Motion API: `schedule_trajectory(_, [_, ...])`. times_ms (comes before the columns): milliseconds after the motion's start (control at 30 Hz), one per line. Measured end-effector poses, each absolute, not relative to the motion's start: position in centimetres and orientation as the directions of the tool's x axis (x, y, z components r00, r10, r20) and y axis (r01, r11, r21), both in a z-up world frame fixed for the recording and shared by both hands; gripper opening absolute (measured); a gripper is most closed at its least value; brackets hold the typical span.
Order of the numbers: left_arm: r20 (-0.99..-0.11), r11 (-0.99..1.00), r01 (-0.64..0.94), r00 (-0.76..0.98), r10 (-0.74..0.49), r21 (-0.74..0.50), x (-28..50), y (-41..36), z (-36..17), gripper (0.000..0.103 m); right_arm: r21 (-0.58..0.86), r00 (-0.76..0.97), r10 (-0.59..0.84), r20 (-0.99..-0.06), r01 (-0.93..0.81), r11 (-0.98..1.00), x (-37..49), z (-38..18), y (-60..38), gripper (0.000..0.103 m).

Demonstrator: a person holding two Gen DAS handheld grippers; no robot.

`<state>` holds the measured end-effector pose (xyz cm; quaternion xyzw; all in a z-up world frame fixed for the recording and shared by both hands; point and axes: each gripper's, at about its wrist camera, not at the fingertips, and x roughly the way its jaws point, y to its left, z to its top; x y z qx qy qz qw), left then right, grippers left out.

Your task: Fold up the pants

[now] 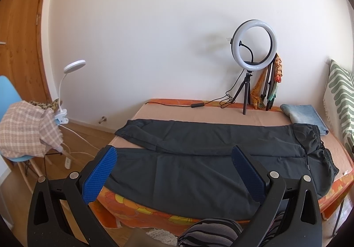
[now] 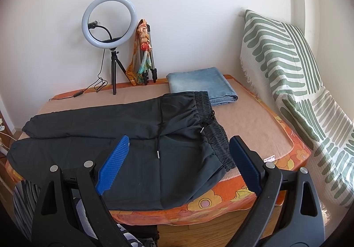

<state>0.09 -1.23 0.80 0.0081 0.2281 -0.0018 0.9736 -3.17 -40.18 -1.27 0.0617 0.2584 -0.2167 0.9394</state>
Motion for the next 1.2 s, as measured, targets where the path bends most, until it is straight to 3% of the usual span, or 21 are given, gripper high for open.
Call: schedule_trajectory(1200, [-0.441, 1.0, 0.009, 0.897, -0.002, 0.015, 0.1, -1.48, 0.95, 0.103, 0.011, 0.774, -0.37, -0.514, 0.438, 0.899, -2.99, -1.56, -39.78, 0.094])
